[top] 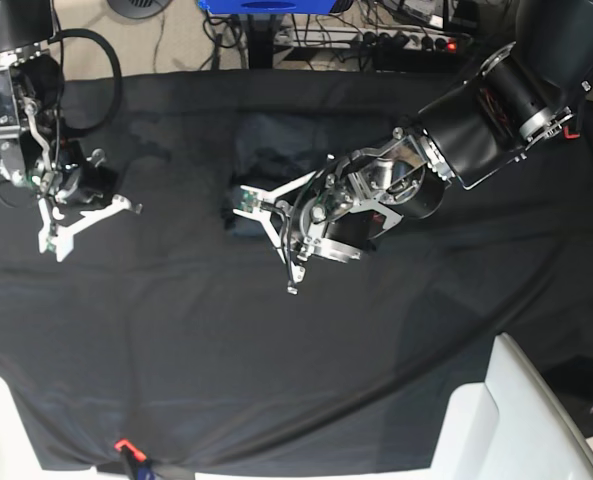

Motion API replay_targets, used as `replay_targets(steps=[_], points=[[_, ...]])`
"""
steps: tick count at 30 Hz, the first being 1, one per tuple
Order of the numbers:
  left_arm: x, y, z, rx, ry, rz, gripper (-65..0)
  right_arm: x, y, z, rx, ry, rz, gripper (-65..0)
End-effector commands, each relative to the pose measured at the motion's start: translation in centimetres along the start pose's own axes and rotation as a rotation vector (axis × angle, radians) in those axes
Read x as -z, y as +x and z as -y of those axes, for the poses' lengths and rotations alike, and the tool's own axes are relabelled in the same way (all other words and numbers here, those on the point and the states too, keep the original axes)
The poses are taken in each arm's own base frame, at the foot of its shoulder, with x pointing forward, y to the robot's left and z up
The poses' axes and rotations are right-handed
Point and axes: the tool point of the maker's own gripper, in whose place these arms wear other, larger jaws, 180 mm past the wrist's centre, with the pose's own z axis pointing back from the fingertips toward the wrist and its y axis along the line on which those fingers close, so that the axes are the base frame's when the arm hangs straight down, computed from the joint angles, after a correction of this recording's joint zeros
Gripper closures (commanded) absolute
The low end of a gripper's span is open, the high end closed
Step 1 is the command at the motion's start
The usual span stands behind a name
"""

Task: Fold the T-shirt properly
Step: 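Grasp the bundle's side with the left gripper and fold it inward, then release the fabric and withdraw the left gripper to rest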

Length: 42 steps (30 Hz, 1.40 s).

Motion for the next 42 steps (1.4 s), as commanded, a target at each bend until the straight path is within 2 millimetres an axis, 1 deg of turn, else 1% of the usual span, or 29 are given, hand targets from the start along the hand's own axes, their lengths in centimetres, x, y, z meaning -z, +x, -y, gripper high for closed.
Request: replay_targets(steps=[1,3,5,7,10,16,20,22,23,25,28,30,32,34,36,37,39,40,41,42], points=[[-0.6,-0.3,-2.1,0.001,0.046,-0.007,0.0,-0.4,1.2,0.1,-0.005,0.002,0.037,0.0],[-0.7,-0.4,-2.2,-0.005,0.049,-0.009,-15.0,-0.4,1.2,0.1,-0.005,0.002,0.037,0.0],[-0.9,-0.8,-2.8,-0.005,0.059,-0.017,-32.6,-0.4,1.2,0.1,-0.005,0.002,0.037,0.0],[-0.9,-1.0,-3.0,-0.005,0.062,-0.020,-47.7,-0.4,1.3,0.1,-0.005,0.003,0.038,0.0],[-1.1,-1.1,-3.4,-0.006,0.069,-0.021,-64.7,-0.4,1.4,0.0,-0.005,0.003,0.040,0.0],[-2.2,-1.3,-5.9,-0.005,0.120,-0.022,-65.0,-0.4,1.4,0.0,-0.005,0.003,0.040,0.0],[-4.1,-1.6,-8.6,-0.025,0.197,-0.045,-65.0,-0.4,1.4,0.0,-0.005,0.003,0.038,0.0],[-5.0,-1.2,-9.3,-0.021,0.229,-0.038,-65.0,-0.2,1.2,0.2,-0.003,-0.002,0.031,0.0],[-5.3,-1.0,-9.5,-0.017,0.237,-0.034,-65.0,-0.1,1.1,0.3,-0.001,-0.005,0.028,0.0],[-5.5,-1.7,-9.3,-0.010,0.241,-0.044,-65.0,0.1,1.2,0.3,-0.002,-0.007,0.024,0.0],[-5.3,-2.1,-9.0,-0.015,0.233,-0.054,-65.0,0.1,1.1,0.2,-0.005,-0.005,0.023,0.0],[-5.3,-3.1,-8.6,-0.019,0.227,-0.071,-65.0,0.1,1.2,0.2,-0.005,-0.005,0.024,0.0],[-5.5,-3.3,-8.6,-0.018,0.231,-0.072,-65.0,0.0,1.2,0.1,-0.007,-0.002,0.027,0.0],[-6.3,-4.3,-9.5,-0.060,0.258,-0.082,-65.0,0.0,1.3,-0.1,-0.009,0.001,0.030,0.0],[-7.6,-5.9,-10.4,-0.144,0.304,-0.111,-65.0,-0.3,1.8,-0.5,-0.017,0.013,0.046,0.0],[-8.7,-6.5,-11.0,-0.189,0.338,-0.111,-65.0,-0.6,2.2,-0.8,-0.023,0.021,0.058,0.0],[-10.0,-9.3,-10.3,-0.296,0.373,-0.127,-65.0,-1.3,3.1,-1.7,-0.034,0.043,0.086,0.0],[-10.6,-10.7,-9.7,-0.349,0.386,-0.135,-59.2,-1.8,3.8,-2.2,-0.042,0.057,0.109,0.0],[-10.9,-12.3,-8.5,-0.414,0.389,-0.145,-48.5,-2.2,4.5,-3.2,-0.056,0.078,0.130,-0.2],[-10.8,-14.2,-6.7,-0.495,0.378,-0.163,-36.5,-2.5,5.0,-4.4,-0.085,0.103,0.143,-0.3]])
